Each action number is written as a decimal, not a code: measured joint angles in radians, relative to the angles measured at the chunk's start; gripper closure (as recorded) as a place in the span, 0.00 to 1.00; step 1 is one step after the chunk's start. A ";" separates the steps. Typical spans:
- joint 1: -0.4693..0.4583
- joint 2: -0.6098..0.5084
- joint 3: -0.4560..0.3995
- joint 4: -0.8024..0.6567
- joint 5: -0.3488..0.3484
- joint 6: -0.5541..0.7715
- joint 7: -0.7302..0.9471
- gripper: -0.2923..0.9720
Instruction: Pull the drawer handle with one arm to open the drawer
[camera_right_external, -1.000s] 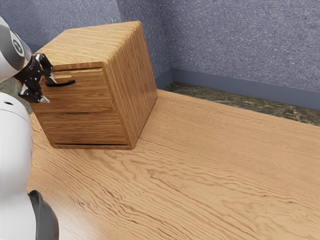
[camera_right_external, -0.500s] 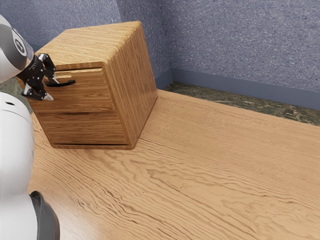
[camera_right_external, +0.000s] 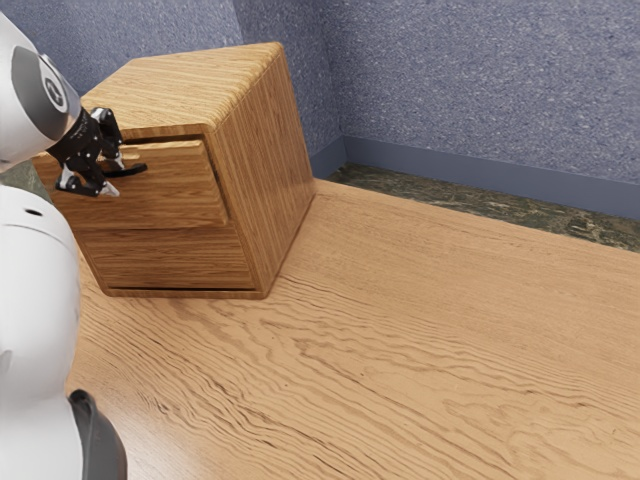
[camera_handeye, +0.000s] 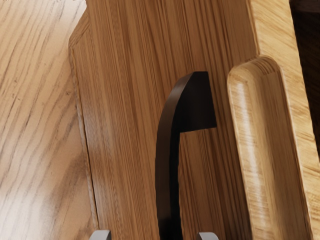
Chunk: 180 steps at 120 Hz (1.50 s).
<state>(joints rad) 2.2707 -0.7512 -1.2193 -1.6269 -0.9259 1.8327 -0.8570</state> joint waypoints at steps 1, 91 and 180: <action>-0.001 0.000 0.000 0.000 0.000 0.000 0.000 0.62; -0.027 -0.023 0.047 -0.038 0.011 -0.008 0.016 0.64; -0.066 -0.098 0.102 -0.089 -0.001 -0.027 0.020 0.66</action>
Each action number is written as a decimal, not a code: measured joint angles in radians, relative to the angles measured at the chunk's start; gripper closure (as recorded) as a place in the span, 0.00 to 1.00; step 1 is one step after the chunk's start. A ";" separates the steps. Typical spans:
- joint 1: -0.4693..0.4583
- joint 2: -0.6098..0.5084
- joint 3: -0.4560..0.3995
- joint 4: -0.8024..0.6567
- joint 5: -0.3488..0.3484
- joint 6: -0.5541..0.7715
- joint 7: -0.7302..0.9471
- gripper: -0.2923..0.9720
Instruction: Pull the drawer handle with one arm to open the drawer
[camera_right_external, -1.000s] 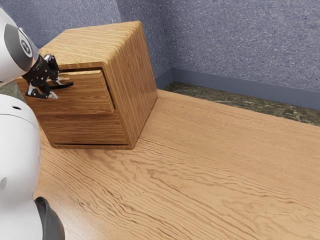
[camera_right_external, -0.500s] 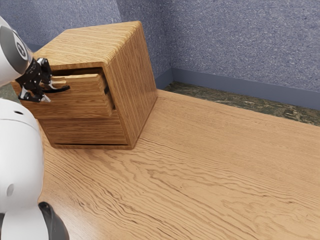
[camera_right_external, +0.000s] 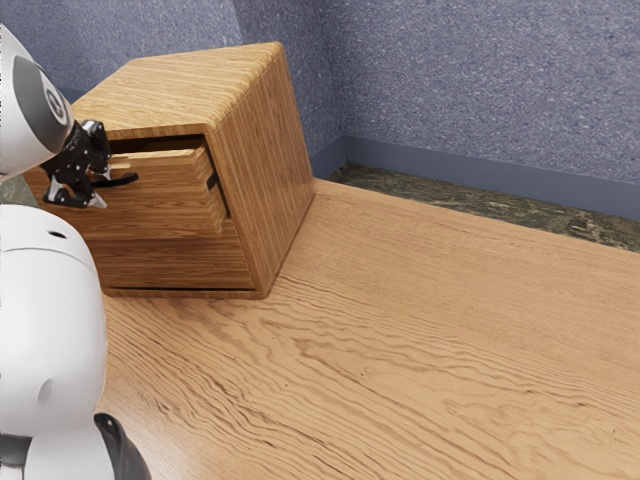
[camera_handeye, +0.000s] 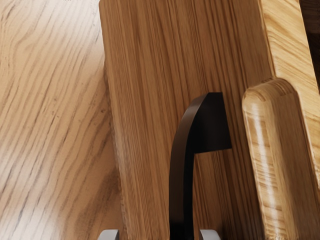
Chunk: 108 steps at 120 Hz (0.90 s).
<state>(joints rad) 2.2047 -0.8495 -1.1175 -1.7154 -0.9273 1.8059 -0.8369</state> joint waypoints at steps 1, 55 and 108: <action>0.000 -0.001 0.000 0.000 0.000 0.000 0.000 0.66; -0.022 -0.064 0.047 -0.033 -0.002 -0.025 -0.001 0.66; -0.029 -0.093 0.095 -0.063 -0.009 -0.055 -0.004 0.66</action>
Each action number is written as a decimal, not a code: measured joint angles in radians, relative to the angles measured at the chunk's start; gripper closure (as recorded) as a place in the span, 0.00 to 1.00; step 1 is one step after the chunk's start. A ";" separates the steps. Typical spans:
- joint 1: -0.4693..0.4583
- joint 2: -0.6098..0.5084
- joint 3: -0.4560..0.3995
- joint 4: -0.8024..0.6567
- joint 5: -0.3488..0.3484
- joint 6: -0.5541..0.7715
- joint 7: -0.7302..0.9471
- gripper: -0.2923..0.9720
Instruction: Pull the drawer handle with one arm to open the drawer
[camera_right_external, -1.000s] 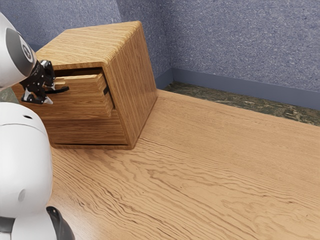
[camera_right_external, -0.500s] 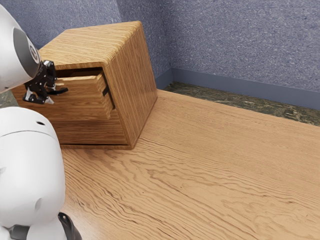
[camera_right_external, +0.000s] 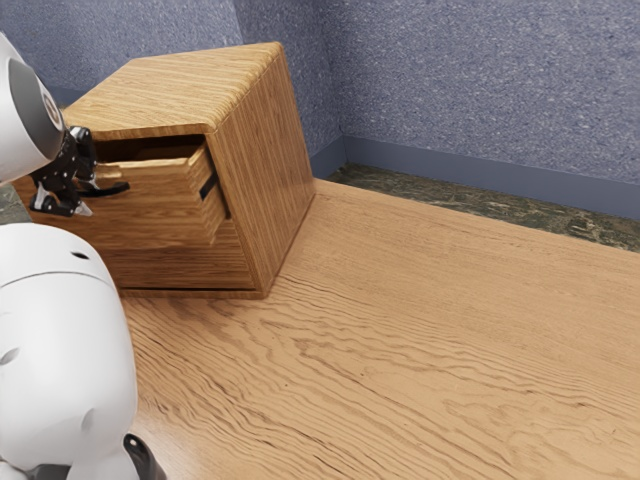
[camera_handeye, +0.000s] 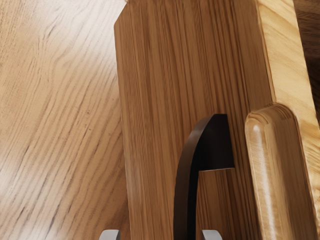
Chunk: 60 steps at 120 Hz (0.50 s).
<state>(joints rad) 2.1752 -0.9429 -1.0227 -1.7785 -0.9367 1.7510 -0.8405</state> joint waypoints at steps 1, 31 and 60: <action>0.000 -0.001 0.002 -0.001 0.000 -0.001 0.000 0.66; -0.011 -0.016 0.018 -0.016 0.000 -0.017 0.001 0.66; -0.019 -0.037 0.021 -0.015 -0.002 -0.022 0.002 0.66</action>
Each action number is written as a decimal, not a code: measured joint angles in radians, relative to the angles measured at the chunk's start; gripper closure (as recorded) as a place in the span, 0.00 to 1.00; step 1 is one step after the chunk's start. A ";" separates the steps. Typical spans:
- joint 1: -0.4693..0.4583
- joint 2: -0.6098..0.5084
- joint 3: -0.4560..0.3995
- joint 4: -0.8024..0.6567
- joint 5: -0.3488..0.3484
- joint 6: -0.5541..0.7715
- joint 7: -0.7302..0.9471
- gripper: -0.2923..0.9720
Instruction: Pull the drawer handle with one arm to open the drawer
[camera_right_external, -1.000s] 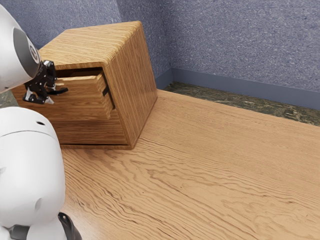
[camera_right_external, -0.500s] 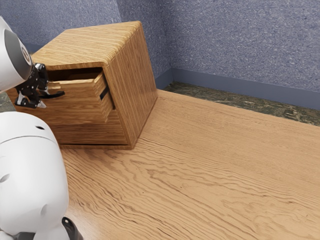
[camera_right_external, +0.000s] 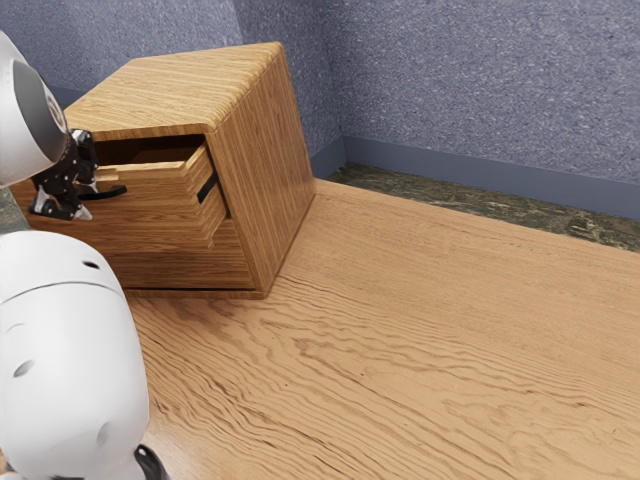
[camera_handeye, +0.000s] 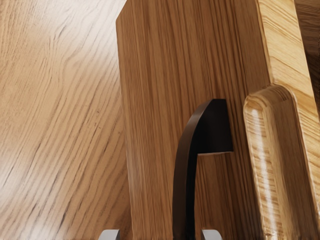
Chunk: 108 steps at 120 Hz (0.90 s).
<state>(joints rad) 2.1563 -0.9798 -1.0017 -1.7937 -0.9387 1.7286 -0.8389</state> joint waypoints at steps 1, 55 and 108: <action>-0.001 -0.001 0.000 0.000 0.000 0.000 0.000 0.66; -0.030 -0.050 0.060 -0.069 -0.003 -0.022 -0.002 0.66; -0.065 -0.082 0.095 -0.108 -0.004 -0.032 -0.003 0.66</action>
<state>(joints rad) 2.0914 -1.0621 -0.9065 -1.9018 -0.9427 1.6964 -0.8419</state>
